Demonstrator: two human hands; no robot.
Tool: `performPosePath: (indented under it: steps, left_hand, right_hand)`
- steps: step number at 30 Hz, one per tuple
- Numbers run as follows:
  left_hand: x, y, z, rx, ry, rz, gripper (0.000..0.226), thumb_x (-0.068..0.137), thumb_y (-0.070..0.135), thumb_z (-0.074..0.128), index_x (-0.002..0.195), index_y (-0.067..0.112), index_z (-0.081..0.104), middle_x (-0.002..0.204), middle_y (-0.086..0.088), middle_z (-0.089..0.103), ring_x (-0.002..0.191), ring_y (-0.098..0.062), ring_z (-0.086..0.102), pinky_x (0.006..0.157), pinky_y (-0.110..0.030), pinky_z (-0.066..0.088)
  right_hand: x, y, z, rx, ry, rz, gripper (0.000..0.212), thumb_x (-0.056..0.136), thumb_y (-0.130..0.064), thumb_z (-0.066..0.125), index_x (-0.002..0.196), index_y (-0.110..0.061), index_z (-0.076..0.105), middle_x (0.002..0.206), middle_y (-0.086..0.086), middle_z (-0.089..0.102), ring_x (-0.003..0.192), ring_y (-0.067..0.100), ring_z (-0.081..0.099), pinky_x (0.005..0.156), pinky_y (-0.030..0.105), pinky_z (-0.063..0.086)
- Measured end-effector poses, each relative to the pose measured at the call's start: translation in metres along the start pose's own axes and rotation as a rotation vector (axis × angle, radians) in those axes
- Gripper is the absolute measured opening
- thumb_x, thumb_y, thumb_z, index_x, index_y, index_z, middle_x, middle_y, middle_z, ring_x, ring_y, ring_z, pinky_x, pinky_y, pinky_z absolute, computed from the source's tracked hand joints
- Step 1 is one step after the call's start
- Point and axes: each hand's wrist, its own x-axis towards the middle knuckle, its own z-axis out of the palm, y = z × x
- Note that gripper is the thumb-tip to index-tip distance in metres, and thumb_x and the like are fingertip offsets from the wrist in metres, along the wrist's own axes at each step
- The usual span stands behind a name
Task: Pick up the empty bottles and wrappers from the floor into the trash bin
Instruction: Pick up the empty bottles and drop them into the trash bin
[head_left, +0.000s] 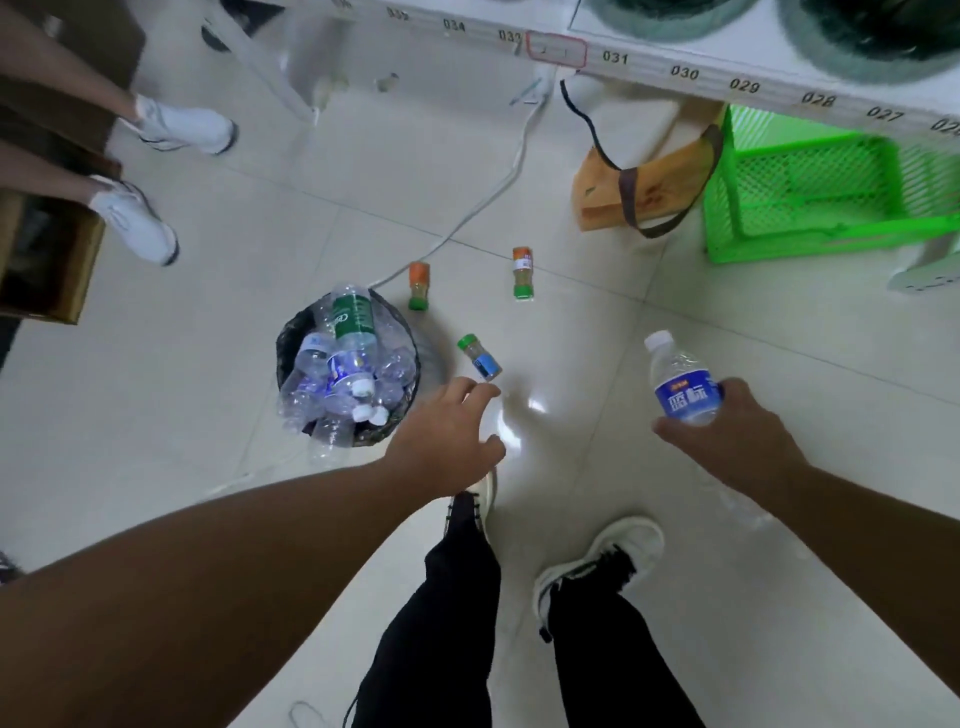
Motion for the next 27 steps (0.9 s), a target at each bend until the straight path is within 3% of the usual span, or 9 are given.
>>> performPosePath:
  steps: [5,9,14,20,27]
  left_hand:
    - [-0.010,-0.040,-0.003,-0.032,0.038,-0.006,0.067,0.087,0.055,0.049,0.149,0.029,0.046,0.143,0.002,0.051,0.126,-0.026,0.053,0.098,-0.045,0.049]
    - [-0.015,-0.079,-0.001,-0.061,0.033,0.023,0.063,0.092,0.050,0.056,0.150,0.029,0.045,0.144,0.002,0.051,0.130,-0.025,0.049,0.100,-0.042,0.046]
    - [-0.039,-0.120,-0.006,-0.076,0.020,0.158,0.058,0.092,0.045,0.059,0.147,0.029,0.051,0.143,0.003,0.053,0.128,-0.023,0.052,0.097,-0.041,0.048]
    - [-0.058,-0.194,-0.054,-0.146,0.144,0.336,0.043,0.094,0.035,0.060,0.135,0.023,0.061,0.123,0.004,0.062,0.109,-0.019,0.058,0.091,-0.041,0.052]
    - [-0.057,-0.308,-0.115,-0.163,0.260,0.194,0.042,0.097,0.040,0.058,0.136,0.025,0.061,0.125,0.005,0.063,0.107,-0.018,0.058,0.092,-0.044,0.053]
  right_hand:
    - [-0.018,-0.023,0.032,-0.050,-0.043,-0.015,0.065,0.070,-0.064,0.085,0.110,-0.030,0.047,0.086,-0.004,0.065,0.071,0.014,0.062,0.059,0.031,0.041]
    - [-0.026,-0.057,0.062,-0.056,-0.062,-0.004,0.065,0.072,-0.063,0.085,0.112,-0.028,0.048,0.089,-0.003,0.065,0.076,0.017,0.062,0.070,0.037,0.046]
    - [-0.047,-0.111,0.108,-0.018,-0.064,0.014,0.064,0.073,-0.062,0.086,0.113,-0.028,0.049,0.091,-0.003,0.065,0.078,0.017,0.063,0.068,0.036,0.046]
    - [-0.084,-0.204,0.152,0.106,-0.009,-0.010,0.057,0.071,-0.073,0.079,0.100,-0.033,0.050,0.090,-0.007,0.068,0.077,0.012,0.065,0.060,0.029,0.043]
    - [-0.100,-0.328,0.207,0.115,-0.042,-0.145,0.055,0.069,-0.073,0.077,0.098,-0.034,0.051,0.090,-0.009,0.069,0.075,0.009,0.067,0.059,0.031,0.047]
